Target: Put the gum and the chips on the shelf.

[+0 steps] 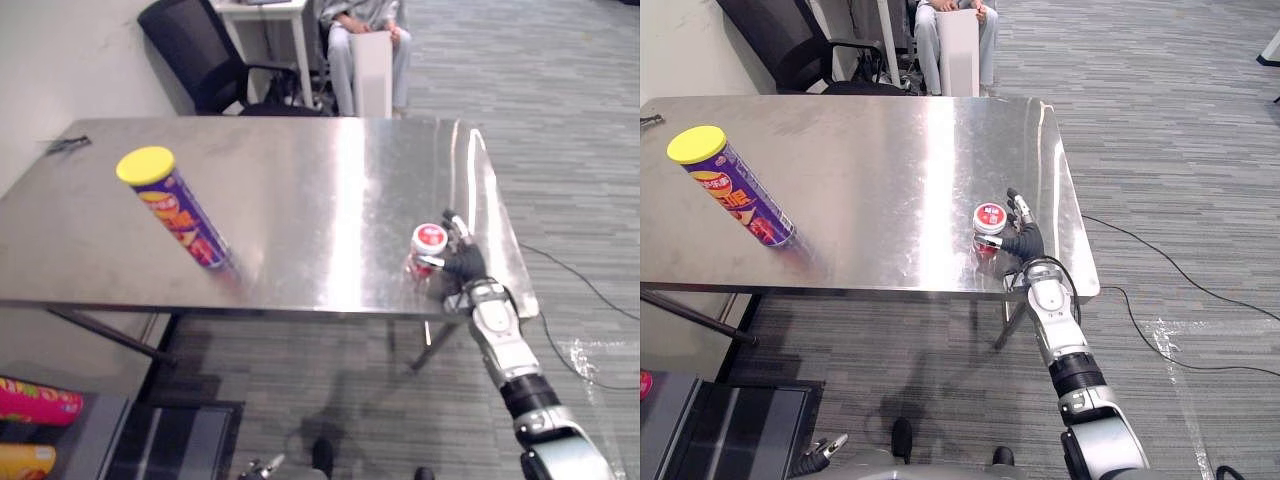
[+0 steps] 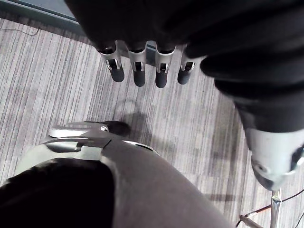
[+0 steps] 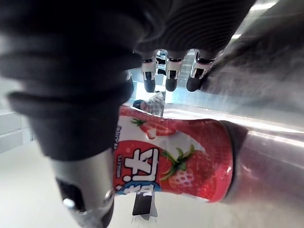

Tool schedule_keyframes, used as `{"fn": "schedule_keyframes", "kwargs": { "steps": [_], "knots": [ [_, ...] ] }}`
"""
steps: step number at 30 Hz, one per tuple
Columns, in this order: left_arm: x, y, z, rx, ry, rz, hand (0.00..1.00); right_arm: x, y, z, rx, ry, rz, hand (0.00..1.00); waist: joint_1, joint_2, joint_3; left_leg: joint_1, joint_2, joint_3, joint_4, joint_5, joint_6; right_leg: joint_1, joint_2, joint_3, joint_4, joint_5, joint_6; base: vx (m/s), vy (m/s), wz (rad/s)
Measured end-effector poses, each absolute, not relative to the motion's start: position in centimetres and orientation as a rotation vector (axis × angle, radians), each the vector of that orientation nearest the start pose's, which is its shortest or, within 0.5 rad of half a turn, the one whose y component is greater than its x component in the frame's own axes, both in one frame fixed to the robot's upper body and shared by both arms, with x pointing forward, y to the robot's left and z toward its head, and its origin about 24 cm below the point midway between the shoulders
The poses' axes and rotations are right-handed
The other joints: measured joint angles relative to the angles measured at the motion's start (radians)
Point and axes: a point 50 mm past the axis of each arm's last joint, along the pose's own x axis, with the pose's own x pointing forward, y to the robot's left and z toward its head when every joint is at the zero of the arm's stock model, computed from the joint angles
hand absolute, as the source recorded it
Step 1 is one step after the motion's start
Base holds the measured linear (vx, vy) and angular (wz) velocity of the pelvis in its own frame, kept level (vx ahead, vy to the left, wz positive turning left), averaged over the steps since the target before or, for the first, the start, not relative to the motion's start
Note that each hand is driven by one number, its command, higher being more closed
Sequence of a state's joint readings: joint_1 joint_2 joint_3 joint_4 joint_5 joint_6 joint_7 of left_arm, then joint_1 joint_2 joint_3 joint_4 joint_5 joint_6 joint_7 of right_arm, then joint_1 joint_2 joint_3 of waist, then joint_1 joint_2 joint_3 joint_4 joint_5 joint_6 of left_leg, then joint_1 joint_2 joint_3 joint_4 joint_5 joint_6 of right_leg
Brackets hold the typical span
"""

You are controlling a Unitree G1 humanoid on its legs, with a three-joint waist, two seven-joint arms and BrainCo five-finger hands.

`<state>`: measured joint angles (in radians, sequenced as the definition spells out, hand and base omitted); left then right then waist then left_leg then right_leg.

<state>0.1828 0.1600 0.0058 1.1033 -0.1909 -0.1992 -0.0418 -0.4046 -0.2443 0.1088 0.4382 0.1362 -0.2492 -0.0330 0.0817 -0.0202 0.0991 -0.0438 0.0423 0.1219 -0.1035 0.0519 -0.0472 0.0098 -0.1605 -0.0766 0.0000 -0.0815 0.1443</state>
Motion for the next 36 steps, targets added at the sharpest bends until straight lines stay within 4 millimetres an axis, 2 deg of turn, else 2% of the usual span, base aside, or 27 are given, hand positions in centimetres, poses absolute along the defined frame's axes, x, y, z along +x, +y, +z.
{"fn": "schedule_keyframes", "kwargs": {
  "steps": [6,7,22,30,33,36],
  "knots": [
    [5.9,21.7,-16.1,-0.039,1.060,0.209,0.00,32.8,-15.2,8.0,-0.136,-0.202,0.136,0.00,0.002,-0.003,0.007,0.002,0.000,-0.001,0.000,-0.001,-0.001,0.003,0.000,-0.002,0.000,0.000,0.000,0.00,0.000,0.00],
    [5.9,21.7,-16.1,-0.039,1.060,0.209,0.00,32.8,-15.1,8.0,-0.136,-0.202,0.140,1.00,0.002,-0.003,0.007,0.002,0.000,-0.002,0.000,-0.001,-0.001,0.003,0.000,-0.003,0.000,0.000,0.000,0.00,0.000,0.00],
    [6.2,22.1,-15.9,-0.032,1.038,0.250,0.00,32.1,-12.0,9.8,-0.095,-0.284,0.227,1.00,0.005,-0.013,0.030,0.000,0.001,-0.016,0.001,-0.003,-0.004,0.017,0.001,-0.019,-0.013,0.000,0.000,0.00,-0.002,0.03],
    [6.2,22.1,-15.9,-0.028,1.042,0.255,0.00,31.5,-11.5,9.9,-0.096,-0.300,0.248,1.00,0.005,-0.013,0.030,0.013,0.005,0.003,0.002,-0.004,-0.006,0.020,0.003,-0.006,-0.007,0.000,0.000,-0.01,-0.003,-0.05],
    [6.2,22.2,-15.9,-0.025,1.043,0.260,0.00,30.3,-11.6,10.6,-0.080,-0.346,0.248,1.00,0.003,-0.013,0.029,0.014,0.006,0.003,0.001,-0.004,-0.006,0.014,0.003,0.001,0.001,0.000,0.001,-0.04,0.000,-0.05],
    [6.2,22.2,-15.9,-0.023,1.043,0.260,0.00,28.7,-12.6,11.3,-0.057,-0.398,0.219,1.00,0.002,-0.014,0.029,0.016,0.005,0.002,0.000,-0.003,-0.005,0.015,0.003,0.001,0.003,0.000,0.001,-0.03,0.002,-0.02]
  ]
}}
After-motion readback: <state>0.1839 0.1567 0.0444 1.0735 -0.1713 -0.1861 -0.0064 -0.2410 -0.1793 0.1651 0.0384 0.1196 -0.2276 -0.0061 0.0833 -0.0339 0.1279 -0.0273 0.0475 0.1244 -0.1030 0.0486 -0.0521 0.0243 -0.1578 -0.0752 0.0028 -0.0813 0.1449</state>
